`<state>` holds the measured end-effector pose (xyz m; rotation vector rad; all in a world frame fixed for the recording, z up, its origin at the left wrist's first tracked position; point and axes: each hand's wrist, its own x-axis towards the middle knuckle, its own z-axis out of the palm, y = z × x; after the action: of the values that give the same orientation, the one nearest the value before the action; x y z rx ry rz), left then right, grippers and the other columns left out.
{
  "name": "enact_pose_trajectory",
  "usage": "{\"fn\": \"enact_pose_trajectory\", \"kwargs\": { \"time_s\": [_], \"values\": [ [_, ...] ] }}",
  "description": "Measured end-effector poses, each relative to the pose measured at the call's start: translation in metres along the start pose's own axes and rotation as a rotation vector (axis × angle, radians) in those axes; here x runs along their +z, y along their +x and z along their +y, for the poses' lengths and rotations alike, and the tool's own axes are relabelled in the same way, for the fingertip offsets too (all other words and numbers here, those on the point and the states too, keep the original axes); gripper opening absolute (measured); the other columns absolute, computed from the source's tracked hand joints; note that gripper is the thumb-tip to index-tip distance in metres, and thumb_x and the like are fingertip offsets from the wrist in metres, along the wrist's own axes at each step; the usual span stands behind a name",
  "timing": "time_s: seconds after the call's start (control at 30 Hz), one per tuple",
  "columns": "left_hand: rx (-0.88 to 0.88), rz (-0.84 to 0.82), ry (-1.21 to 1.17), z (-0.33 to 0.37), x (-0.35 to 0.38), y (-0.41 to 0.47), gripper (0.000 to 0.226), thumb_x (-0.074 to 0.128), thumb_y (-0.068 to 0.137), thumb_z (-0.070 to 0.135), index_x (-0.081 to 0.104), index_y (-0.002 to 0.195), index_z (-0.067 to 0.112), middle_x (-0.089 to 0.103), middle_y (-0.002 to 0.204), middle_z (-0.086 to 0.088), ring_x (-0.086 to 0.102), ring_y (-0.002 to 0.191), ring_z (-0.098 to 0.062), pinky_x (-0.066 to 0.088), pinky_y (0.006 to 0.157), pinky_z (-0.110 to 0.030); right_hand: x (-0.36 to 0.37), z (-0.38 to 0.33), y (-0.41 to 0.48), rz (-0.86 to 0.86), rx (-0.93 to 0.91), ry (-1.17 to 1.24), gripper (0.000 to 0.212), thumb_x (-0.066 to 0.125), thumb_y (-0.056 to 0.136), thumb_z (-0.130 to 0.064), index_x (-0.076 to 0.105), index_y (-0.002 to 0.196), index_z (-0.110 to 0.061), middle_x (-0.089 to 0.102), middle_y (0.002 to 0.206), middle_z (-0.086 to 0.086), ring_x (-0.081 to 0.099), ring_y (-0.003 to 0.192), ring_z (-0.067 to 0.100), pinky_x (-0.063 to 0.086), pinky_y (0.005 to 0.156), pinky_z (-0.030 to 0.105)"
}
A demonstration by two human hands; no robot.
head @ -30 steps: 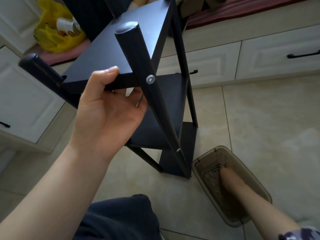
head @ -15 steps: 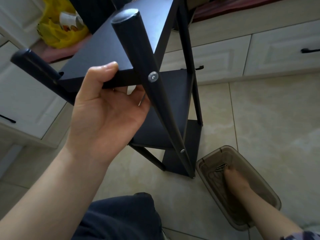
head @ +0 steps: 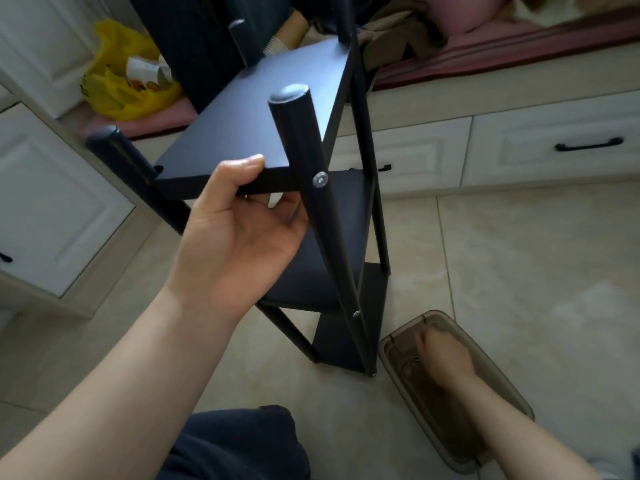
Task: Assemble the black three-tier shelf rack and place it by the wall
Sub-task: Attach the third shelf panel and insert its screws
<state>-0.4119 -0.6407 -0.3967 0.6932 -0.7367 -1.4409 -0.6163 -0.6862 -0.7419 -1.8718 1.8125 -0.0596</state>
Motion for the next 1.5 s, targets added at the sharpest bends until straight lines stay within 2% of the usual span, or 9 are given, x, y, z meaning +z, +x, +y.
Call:
{"fn": "enact_pose_trajectory", "kwargs": {
  "time_s": [0.17,0.27,0.4,0.63,0.73,0.83,1.07,1.3,1.5],
  "values": [
    [-0.02,-0.024,-0.075,0.003,0.0,0.002,0.005,0.065,0.084,0.015,0.062,0.088,0.014,0.072,0.104,-0.005,0.065,0.11,-0.022,0.054,0.096,-0.035,-0.091,-0.07,-0.008,0.29,-0.101,0.529,0.024,0.044,0.105,-0.031,0.052,0.084,-0.022,0.057,0.07,-0.004,0.056,0.063,0.014,0.035,0.049,0.023],
    [-0.039,-0.05,-0.096,0.003,0.001,0.001,0.004,0.064,0.086,0.014,0.068,0.084,0.013,0.073,0.102,-0.006,0.069,0.103,-0.021,0.056,0.091,-0.034,-0.152,-0.107,-0.027,0.379,-0.199,0.858,0.023,0.044,0.105,-0.025,0.057,0.088,-0.016,0.061,0.079,0.002,0.058,0.069,0.015,0.046,0.056,0.025],
    [-0.03,-0.042,-0.112,0.002,0.004,0.001,0.014,0.064,0.085,0.013,0.072,0.074,0.014,0.071,0.095,-0.005,0.069,0.096,-0.019,0.057,0.09,-0.033,-0.225,-0.15,-0.058,0.255,-0.26,1.163,0.028,0.039,0.105,-0.021,0.055,0.084,-0.015,0.058,0.084,0.001,0.058,0.073,0.015,0.047,0.061,0.026],
    [-0.036,-0.031,-0.077,0.004,0.006,0.001,0.015,0.065,0.083,0.015,0.077,0.075,0.013,0.072,0.092,-0.006,0.071,0.088,-0.017,0.058,0.088,-0.03,-0.307,-0.185,-0.089,-0.247,-0.265,1.341,0.03,0.049,0.103,-0.033,0.06,0.079,-0.018,0.065,0.094,0.004,0.065,0.086,0.021,0.054,0.08,0.034],
    [-0.036,-0.013,-0.084,0.004,0.007,0.001,0.01,0.065,0.082,0.014,0.074,0.078,0.012,0.071,0.09,-0.006,0.071,0.083,-0.017,0.059,0.082,-0.029,-0.322,-0.189,-0.091,-0.324,-0.253,1.467,0.029,0.052,0.101,-0.034,0.059,0.077,-0.02,0.065,0.097,0.006,0.067,0.085,0.025,0.054,0.085,0.039],
    [-0.042,0.0,-0.077,0.004,0.008,0.0,0.008,0.066,0.08,0.013,0.073,0.081,0.009,0.07,0.091,-0.009,0.07,0.082,-0.018,0.06,0.08,-0.029,-0.327,-0.198,-0.09,-0.343,-0.251,1.503,0.025,0.052,0.101,-0.034,0.057,0.081,-0.019,0.057,0.106,0.013,0.063,0.087,0.03,0.053,0.079,0.038],
    [-0.051,-0.001,-0.066,0.006,0.007,0.0,0.009,0.066,0.081,0.013,0.071,0.087,0.008,0.067,0.094,-0.009,0.068,0.087,-0.018,0.053,0.093,-0.032,-0.325,-0.23,-0.082,-0.218,-0.154,1.623,0.025,0.053,0.1,-0.03,0.059,0.081,-0.015,0.045,0.08,0.006,0.049,0.059,0.018,0.044,0.063,0.03],
    [-0.037,-0.025,-0.07,0.009,0.003,-0.004,0.01,0.065,0.09,0.013,0.074,0.093,0.008,0.071,0.101,-0.01,0.07,0.095,-0.02,0.057,0.094,-0.032,-0.317,-0.243,-0.08,-0.106,-0.086,1.674,0.025,0.055,0.099,-0.031,0.058,0.08,-0.015,0.044,0.083,0.006,0.048,0.063,0.019,0.042,0.052,0.026],
    [-0.052,0.029,-0.104,0.01,0.01,-0.005,0.011,0.068,0.085,0.012,0.076,0.092,0.01,0.074,0.108,-0.01,0.073,0.097,-0.02,0.059,0.086,-0.031,-0.31,-0.243,-0.079,-0.011,-0.094,1.639,0.027,0.055,0.098,-0.032,0.055,0.076,-0.017,0.044,0.086,0.004,0.047,0.07,0.02,0.042,0.062,0.031]
  ]
}}
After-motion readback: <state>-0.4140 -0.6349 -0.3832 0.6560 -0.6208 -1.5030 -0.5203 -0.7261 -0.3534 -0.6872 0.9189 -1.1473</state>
